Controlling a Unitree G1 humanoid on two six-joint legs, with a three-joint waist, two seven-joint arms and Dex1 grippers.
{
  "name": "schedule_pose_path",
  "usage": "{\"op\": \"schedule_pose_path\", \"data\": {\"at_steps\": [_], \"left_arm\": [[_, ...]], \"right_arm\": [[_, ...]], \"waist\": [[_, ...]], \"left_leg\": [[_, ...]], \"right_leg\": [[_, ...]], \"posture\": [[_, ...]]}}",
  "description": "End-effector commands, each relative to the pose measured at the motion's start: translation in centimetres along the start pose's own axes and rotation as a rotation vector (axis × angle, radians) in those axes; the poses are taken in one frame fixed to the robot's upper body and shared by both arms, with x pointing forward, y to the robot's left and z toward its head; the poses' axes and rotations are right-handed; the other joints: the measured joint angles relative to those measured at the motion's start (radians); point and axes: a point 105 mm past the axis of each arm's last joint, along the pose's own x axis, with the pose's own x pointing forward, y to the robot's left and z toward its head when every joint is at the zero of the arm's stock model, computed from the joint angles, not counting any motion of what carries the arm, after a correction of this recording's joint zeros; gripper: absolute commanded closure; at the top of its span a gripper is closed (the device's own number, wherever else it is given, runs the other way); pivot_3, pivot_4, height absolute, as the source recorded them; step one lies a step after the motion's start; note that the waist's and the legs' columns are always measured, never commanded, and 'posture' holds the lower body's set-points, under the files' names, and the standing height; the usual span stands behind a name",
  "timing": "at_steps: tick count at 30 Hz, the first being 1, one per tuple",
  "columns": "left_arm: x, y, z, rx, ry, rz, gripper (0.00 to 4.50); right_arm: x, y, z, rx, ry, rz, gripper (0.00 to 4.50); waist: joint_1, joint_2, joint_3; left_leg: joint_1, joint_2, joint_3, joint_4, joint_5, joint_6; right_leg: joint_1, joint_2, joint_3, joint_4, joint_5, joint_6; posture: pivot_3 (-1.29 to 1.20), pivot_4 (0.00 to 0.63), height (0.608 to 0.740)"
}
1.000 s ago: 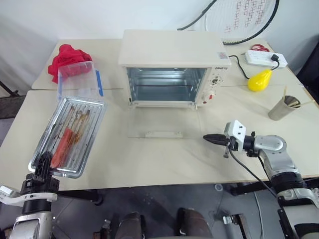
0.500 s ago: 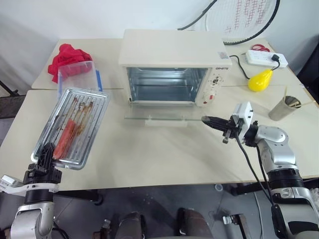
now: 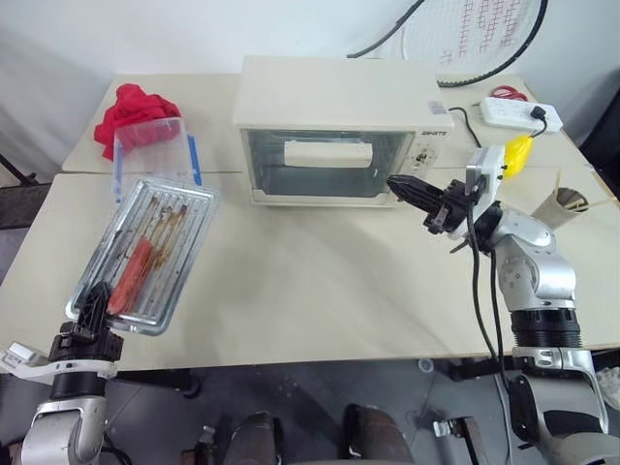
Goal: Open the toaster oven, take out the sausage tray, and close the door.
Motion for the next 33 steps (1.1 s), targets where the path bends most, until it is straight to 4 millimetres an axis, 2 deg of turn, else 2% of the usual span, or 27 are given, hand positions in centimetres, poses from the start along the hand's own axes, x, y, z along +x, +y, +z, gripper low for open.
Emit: {"op": "schedule_pose_path", "data": {"at_steps": [1, 4, 6, 7, 9, 12, 13, 17, 23, 28, 33], "left_arm": [[0.1, -1.3, -1.9, 0.053, 0.158, -0.061, 4.50], [0.7, -1.1, -2.8, 0.072, 0.266, -0.063, 4.50], [1.4, -0.8, -3.6, 0.079, 0.359, -0.058, 4.50], [1.6, -0.6, -4.0, 0.092, 0.423, -0.045, 4.50], [2.2, -0.4, -4.8, 0.100, 0.516, -0.042, 4.50], [3.6, -0.5, -6.5, 0.103, 0.680, -0.056, 4.50], [3.9, -0.5, -6.7, 0.100, 0.706, -0.060, 4.50], [5.3, -0.8, -8.3, 0.104, 0.852, -0.065, 4.50], [8.0, -0.8, -12.8, 0.120, 1.114, -0.010, 4.50], [9.6, -0.6, -16.1, 0.147, 1.234, 0.027, 4.50], [11.4, 0.1, -19.2, 0.187, 1.267, 0.055, 4.50]], "right_arm": [[-2.0, 2.0, 0.7, -0.071, 0.048, 0.060, 3.81], [-3.9, 3.6, 0.0, -0.122, 0.133, 0.096, 2.88], [-5.4, 4.1, -0.4, -0.134, 0.185, 0.086, 2.15], [-6.0, 4.1, -0.5, -0.151, 0.207, 0.067, 1.96], [-7.1, 4.3, 0.1, -0.175, 0.160, 0.041, 1.23], [-9.2, 5.1, -0.2, -0.118, 0.212, 0.048, 0.21], [-9.5, 5.4, -0.1, -0.094, 0.212, 0.052, 0.07], [-10.4, 6.1, 0.0, -0.104, 0.232, 0.036, 0.07], [-12.9, 8.0, -0.4, -0.115, 0.287, -0.043, 0.07], [-14.0, 8.9, -0.4, -0.111, 0.324, -0.095, 0.07], [-14.5, 9.9, -0.3, -0.097, 0.336, -0.128, 0.07]], "waist": [[0.011, 0.000, 0.000], [0.018, 0.001, 0.000], [0.018, 0.001, 0.000], [0.018, 0.001, 0.000], [0.018, 0.001, 0.000], [0.021, 0.001, 0.000], [0.020, 0.001, 0.000], [0.018, 0.001, 0.000], [0.034, 0.001, 0.000], [0.033, 0.001, 0.000], [0.038, 0.001, 0.000]], "left_leg": [[0.000, 0.000, 0.000, 0.000, 0.000, 0.000], [0.000, 0.000, 0.001, 0.000, -0.001, 0.001], [0.000, -0.001, 0.001, 0.000, -0.001, 0.001], [0.001, 0.000, 0.001, 0.001, -0.001, 0.001], [0.002, 0.000, 0.001, 0.001, -0.001, 0.001], [0.002, 0.000, 0.001, 0.000, -0.001, 0.000], [0.002, 0.000, 0.001, 0.000, -0.001, 0.000], [0.002, 0.000, 0.002, 0.000, -0.001, 0.001], [0.002, -0.001, 0.002, 0.000, -0.001, 0.000], [0.003, -0.002, 0.002, 0.000, -0.001, 0.000], [0.002, -0.002, 0.003, 0.000, -0.001, 0.000]], "right_leg": [[0.000, 0.000, 0.000, -0.001, 0.000, 0.000], [0.000, 0.000, 0.001, -0.002, 0.000, 0.000], [0.000, 0.000, 0.001, -0.002, 0.000, 0.000], [0.001, 0.000, 0.001, -0.001, 0.000, 0.000], [0.001, 0.000, 0.001, -0.001, 0.000, 0.000], [0.001, 0.001, 0.001, 0.000, 0.000, 0.000], [0.001, 0.001, 0.001, -0.001, 0.000, 0.000], [0.001, 0.001, 0.002, -0.001, 0.000, 0.000], [0.002, 0.001, 0.002, -0.001, 0.001, 0.001], [0.003, 0.001, 0.002, -0.001, 0.001, 0.002], [0.003, 0.001, 0.002, -0.002, 0.001, 0.003]], "posture": [[0.00, 0.150, 0.740], [0.00, 0.150, 0.740], [0.00, 0.150, 0.740], [0.00, 0.150, 0.740], [0.00, 0.150, 0.740], [0.00, 0.150, 0.740], [0.00, 0.150, 0.740], [0.00, 0.150, 0.740], [0.00, 0.150, 0.740], [0.00, 0.150, 0.740], [0.00, 0.150, 0.740]]}}
